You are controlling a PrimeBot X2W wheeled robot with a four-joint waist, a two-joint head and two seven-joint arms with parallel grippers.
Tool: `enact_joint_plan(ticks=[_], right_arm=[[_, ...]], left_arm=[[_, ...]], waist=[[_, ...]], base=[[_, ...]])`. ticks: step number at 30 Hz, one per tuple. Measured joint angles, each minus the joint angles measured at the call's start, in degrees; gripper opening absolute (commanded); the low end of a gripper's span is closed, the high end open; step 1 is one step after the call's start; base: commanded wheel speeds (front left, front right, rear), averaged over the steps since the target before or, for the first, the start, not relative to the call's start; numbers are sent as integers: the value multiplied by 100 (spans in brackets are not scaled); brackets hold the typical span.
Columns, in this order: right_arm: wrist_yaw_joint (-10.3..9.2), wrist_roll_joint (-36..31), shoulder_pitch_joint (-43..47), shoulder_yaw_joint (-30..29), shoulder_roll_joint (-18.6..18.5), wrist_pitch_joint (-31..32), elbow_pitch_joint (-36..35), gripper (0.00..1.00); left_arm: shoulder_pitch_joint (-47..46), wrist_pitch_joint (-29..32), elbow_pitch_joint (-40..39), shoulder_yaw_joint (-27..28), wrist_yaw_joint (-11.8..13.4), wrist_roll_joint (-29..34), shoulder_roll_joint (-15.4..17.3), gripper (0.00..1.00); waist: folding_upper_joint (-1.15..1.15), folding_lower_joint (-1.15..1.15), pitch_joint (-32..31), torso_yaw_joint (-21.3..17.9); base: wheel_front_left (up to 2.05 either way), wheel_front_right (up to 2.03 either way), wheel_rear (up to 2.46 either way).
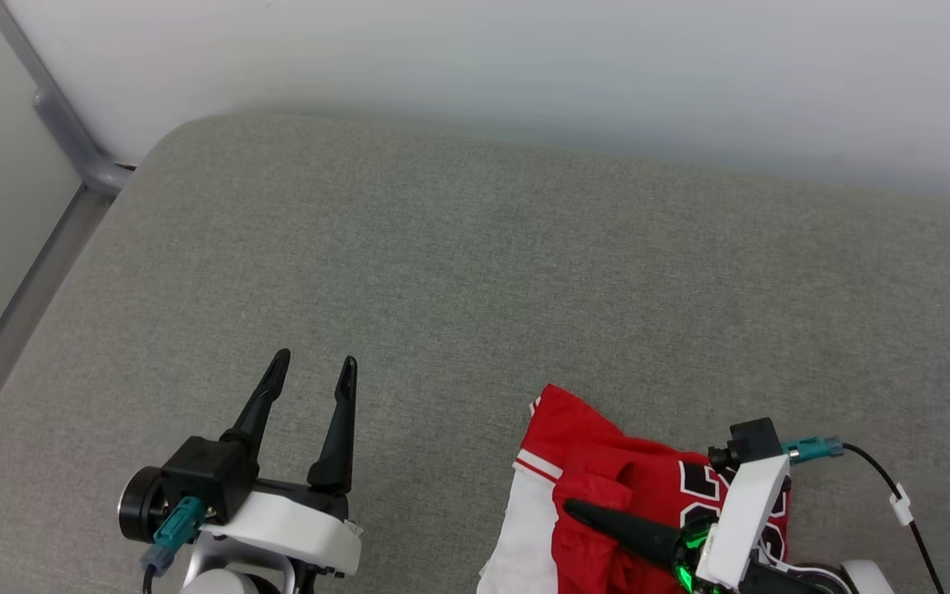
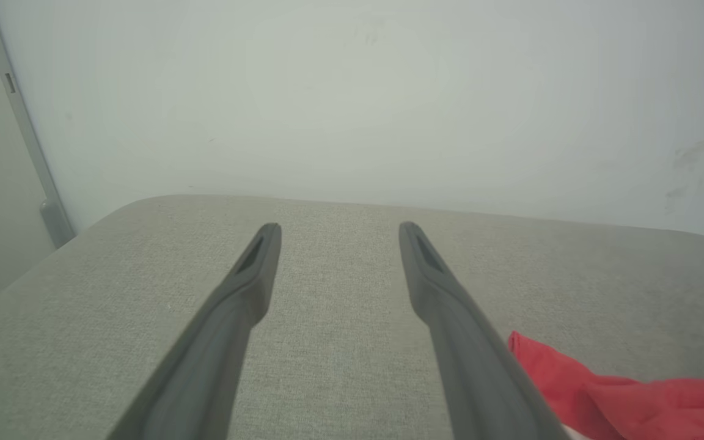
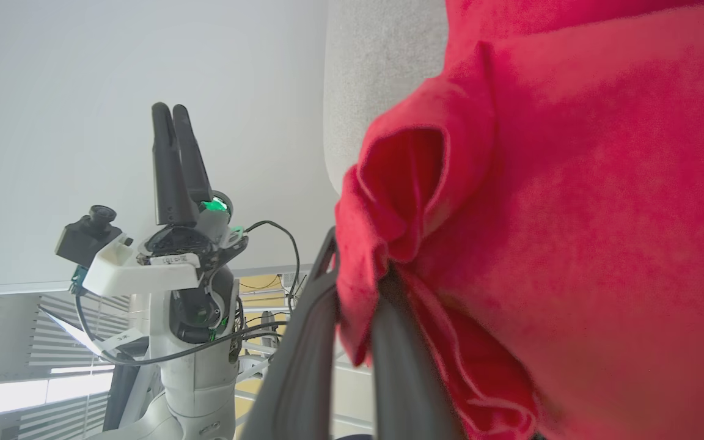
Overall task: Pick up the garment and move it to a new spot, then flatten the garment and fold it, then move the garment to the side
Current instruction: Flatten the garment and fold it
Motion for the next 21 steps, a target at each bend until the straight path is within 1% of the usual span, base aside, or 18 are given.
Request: enact_joint_plan(ticks=[1, 2, 3, 4, 9, 13, 16, 17, 18, 21], right_arm=[[1, -94, -25, 46, -1, -88, 76, 1], [0, -147, -40, 79, -1, -178, 148, 43], [0, -155, -47, 114, 0, -246, 188, 81], [0, -153, -60, 151, 0, -323, 231, 100], [0, -288, -144, 326, 1, -612, 201, 100], [1, -520, -233, 477, -2, -813, -78, 100], [0, -825, -240, 571, -102, -1087, -347, 100], [0, -825, -240, 571, -102, -1087, -347, 100], [0, -1202, -264, 559, -234, -1488, -543, 100], [1, -2070, -303, 352, -431, -2315, -702, 100]], left_arm=[[-2, -8, 20, 4, -10, 2, -19, 100], [-2, -12, 36, 8, -22, 7, -38, 100], [-3, -12, 54, 14, -25, 7, -58, 100], [-3, -13, 62, 19, -26, 9, -76, 100], [-41, -21, 120, 60, -60, 49, -121, 100], [-71, -22, 163, 97, -94, 68, -129, 100], [-72, -22, 182, 103, -103, 103, -135, 100], [-72, -22, 182, 103, -103, 103, -135, 100], [-71, -22, 211, 122, -100, 109, -133, 100], [-57, -23, 219, 160, -87, 109, -136, 100]], waist=[[0, 0, 39, 27], [0, 0, 72, 49], [0, 0, 101, 66], [0, 0, 128, 75], [0, 0, 174, 12], [0, 0, 140, -96], [0, 0, 88, -189], [0, 0, 88, -189], [0, 0, 43, -249], [0, -1, -25, -342]], base=[[0, 0, 0], [0, 0, 0], [0, 0, 0], [0, 0, 0], [0, 0, 0], [0, 0, 0], [0, 0, 0], [0, 0, 0], [0, 0, 0], [0, 0, 0]])
